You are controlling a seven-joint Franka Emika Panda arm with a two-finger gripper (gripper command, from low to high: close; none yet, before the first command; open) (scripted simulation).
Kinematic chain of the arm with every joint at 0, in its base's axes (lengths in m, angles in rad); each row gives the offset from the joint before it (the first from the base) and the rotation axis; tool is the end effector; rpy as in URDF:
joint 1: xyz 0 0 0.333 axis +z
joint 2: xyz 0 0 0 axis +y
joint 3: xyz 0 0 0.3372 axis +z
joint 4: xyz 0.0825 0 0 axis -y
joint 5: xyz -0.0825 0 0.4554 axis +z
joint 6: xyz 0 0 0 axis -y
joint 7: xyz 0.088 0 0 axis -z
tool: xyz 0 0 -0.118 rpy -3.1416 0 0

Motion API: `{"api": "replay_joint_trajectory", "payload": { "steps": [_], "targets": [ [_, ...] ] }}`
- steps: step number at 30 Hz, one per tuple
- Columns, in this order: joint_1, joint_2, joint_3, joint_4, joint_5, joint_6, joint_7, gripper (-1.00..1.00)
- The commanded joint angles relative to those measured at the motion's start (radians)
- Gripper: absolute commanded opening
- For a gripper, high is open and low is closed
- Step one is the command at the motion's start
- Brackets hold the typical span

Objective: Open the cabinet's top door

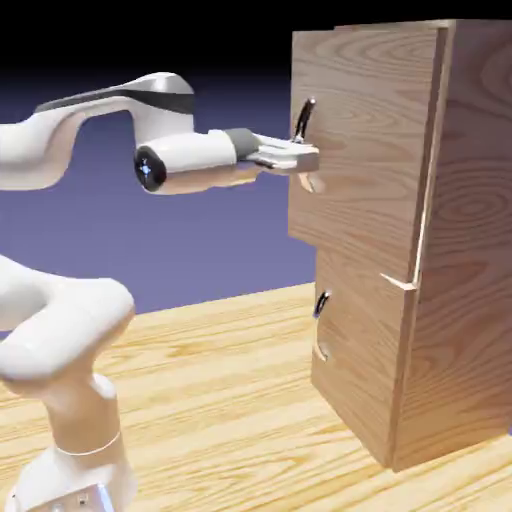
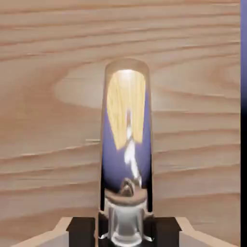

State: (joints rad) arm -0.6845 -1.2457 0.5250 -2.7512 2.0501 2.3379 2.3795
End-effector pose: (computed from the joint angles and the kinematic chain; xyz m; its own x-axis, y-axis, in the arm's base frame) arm 0.3542 -0.0082 0.5906 -0.2163 0.6735 -0.7068 -0.2165 0.6728 0.7074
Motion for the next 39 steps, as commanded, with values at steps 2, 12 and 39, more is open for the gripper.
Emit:
{"api": "replay_joint_trajectory", "payload": {
  "steps": [2,12,39],
  "targets": [
    [0.020,-0.004,-0.072,-0.026,-0.059,-0.070,-0.012,-1.00],
    [0.057,0.057,-0.435,-0.063,-0.375,-0.417,-0.082,-1.00],
    [0.382,0.924,-1.246,0.633,-0.982,-1.509,-0.430,-1.00]
  ]
}}
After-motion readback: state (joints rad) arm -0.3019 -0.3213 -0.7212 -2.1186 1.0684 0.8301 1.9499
